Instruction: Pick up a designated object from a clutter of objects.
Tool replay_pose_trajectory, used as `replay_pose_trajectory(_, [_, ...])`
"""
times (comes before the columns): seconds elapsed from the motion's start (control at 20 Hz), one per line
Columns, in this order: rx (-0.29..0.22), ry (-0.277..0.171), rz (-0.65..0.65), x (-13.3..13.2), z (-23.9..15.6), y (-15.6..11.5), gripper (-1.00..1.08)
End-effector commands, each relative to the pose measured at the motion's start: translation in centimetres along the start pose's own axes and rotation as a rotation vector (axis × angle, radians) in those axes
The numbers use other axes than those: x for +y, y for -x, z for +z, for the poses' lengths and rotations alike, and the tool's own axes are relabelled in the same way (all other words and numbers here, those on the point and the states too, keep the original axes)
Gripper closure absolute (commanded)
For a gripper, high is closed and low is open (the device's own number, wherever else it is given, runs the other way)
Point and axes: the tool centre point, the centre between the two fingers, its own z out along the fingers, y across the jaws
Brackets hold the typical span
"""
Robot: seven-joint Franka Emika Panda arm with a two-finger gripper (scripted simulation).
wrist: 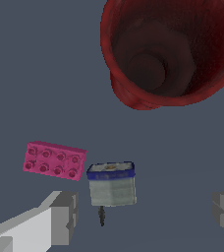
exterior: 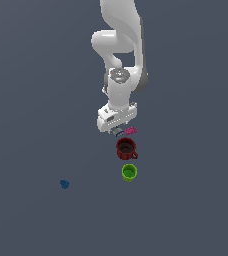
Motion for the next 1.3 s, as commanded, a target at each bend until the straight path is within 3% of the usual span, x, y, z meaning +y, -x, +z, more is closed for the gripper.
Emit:
replay_pose_trajectory(0.0, [0.002,0.0,-0.033,-0.6,1.0,1.1,-0.92])
replay_pose_trajectory(0.45, [0.004,0.0,-0.094,-1.7,2.9,3.2,-0.92])
replay_pose_trajectory(1.25, [0.004,-0.001,-0.097,-1.8,5.8,3.4,-0.92])
